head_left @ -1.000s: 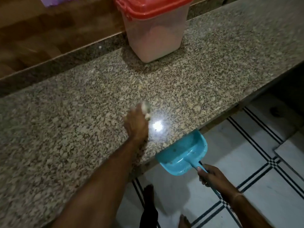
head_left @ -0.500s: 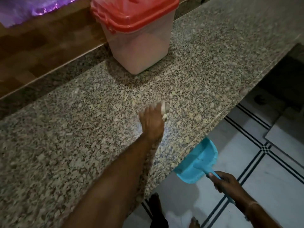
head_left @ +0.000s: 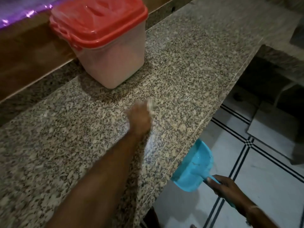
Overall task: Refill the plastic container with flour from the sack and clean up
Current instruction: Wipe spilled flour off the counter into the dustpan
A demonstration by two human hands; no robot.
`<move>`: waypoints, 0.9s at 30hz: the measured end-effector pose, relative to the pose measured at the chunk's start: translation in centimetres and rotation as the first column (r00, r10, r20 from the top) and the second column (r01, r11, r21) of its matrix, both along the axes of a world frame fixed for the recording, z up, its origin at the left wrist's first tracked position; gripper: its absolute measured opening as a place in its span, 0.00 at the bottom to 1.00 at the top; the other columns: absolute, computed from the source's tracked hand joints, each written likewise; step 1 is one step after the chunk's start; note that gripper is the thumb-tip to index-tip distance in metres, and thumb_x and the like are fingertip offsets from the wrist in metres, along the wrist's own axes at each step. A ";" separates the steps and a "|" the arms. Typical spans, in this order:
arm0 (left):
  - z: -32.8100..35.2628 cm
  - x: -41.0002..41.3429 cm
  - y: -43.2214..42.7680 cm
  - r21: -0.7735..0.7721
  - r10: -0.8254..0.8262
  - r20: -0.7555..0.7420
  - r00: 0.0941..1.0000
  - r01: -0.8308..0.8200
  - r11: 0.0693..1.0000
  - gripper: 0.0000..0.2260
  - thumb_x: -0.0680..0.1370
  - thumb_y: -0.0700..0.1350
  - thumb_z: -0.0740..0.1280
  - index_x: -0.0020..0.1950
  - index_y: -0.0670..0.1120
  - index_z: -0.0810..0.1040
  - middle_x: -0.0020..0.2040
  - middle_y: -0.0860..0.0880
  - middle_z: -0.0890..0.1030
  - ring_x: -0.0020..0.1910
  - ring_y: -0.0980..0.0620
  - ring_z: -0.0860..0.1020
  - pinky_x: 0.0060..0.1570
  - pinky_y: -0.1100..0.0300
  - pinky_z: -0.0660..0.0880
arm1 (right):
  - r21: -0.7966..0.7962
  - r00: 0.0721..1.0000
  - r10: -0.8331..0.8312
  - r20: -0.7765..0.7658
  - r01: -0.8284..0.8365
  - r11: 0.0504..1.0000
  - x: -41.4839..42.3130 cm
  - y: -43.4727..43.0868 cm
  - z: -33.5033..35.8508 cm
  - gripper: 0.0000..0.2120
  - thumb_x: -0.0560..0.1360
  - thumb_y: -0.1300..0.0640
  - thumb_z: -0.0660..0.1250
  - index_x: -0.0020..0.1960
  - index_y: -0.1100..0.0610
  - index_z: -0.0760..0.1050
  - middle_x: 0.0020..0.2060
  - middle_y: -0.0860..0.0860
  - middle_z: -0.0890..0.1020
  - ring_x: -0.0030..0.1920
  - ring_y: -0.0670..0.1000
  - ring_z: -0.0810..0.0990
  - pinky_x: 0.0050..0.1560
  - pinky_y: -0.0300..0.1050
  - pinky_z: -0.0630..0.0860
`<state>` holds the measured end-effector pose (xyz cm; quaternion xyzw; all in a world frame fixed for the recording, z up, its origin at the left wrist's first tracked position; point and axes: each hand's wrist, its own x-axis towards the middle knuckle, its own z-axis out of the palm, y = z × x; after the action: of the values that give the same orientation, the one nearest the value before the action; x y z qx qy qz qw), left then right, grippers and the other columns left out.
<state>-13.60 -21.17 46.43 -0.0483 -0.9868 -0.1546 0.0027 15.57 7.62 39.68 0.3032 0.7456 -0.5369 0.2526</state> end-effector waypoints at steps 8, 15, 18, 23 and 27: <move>0.7 -2.3 -5.2 -0.051 0.257 -0.031 0.966 -0.258 0.965 0.14 0.83 0.49 0.63 0.67 0.46 0.76 0.58 0.40 0.80 0.56 0.39 0.80 0.60 0.45 0.76 | 0.058 0.999 0.007 -0.038 -0.005 0.998 -0.7 3.1 0.8 0.16 0.77 0.37 0.70 0.39 0.46 0.84 0.28 0.46 0.75 0.32 0.46 0.73 0.35 0.39 0.69; 0.6 2.3 5.0 -0.008 -0.014 -0.107 0.994 0.013 1.000 0.11 0.84 0.49 0.61 0.67 0.51 0.73 0.56 0.50 0.79 0.51 0.51 0.79 0.51 0.52 0.79 | 0.011 0.999 0.041 -0.033 -0.041 0.999 -2.6 6.8 -1.5 0.19 0.77 0.34 0.70 0.47 0.50 0.86 0.29 0.43 0.75 0.31 0.43 0.73 0.33 0.37 0.70; 1.3 5.2 9.3 0.071 -0.198 -0.085 0.976 0.205 0.976 0.10 0.84 0.49 0.61 0.65 0.53 0.76 0.52 0.54 0.77 0.46 0.56 0.74 0.53 0.56 0.68 | -0.015 0.998 0.061 -0.029 -0.061 0.998 -3.5 8.0 -1.1 0.18 0.77 0.36 0.70 0.44 0.51 0.85 0.28 0.44 0.75 0.31 0.44 0.73 0.35 0.38 0.69; 0.8 4.4 3.1 -0.090 0.210 -0.043 0.977 -0.213 0.973 0.16 0.84 0.49 0.60 0.70 0.47 0.75 0.60 0.43 0.81 0.55 0.43 0.81 0.55 0.48 0.76 | -0.090 0.995 0.074 -0.068 -0.080 0.993 -5.1 11.4 0.3 0.18 0.77 0.40 0.72 0.38 0.53 0.82 0.28 0.43 0.75 0.31 0.43 0.73 0.35 0.37 0.69; -0.7 6.8 2.5 -0.208 0.361 0.119 0.925 -0.332 0.920 0.16 0.83 0.51 0.58 0.68 0.46 0.72 0.61 0.42 0.80 0.57 0.40 0.81 0.57 0.44 0.79 | -0.114 0.995 0.074 -0.062 -0.081 0.990 -5.9 13.3 0.1 0.19 0.79 0.44 0.72 0.40 0.60 0.79 0.30 0.47 0.74 0.32 0.45 0.72 0.36 0.40 0.68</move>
<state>-6.81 -18.68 45.71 0.1395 -0.9869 -0.0631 -0.0510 9.63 20.95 39.82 0.2431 0.7311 -0.5778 0.2692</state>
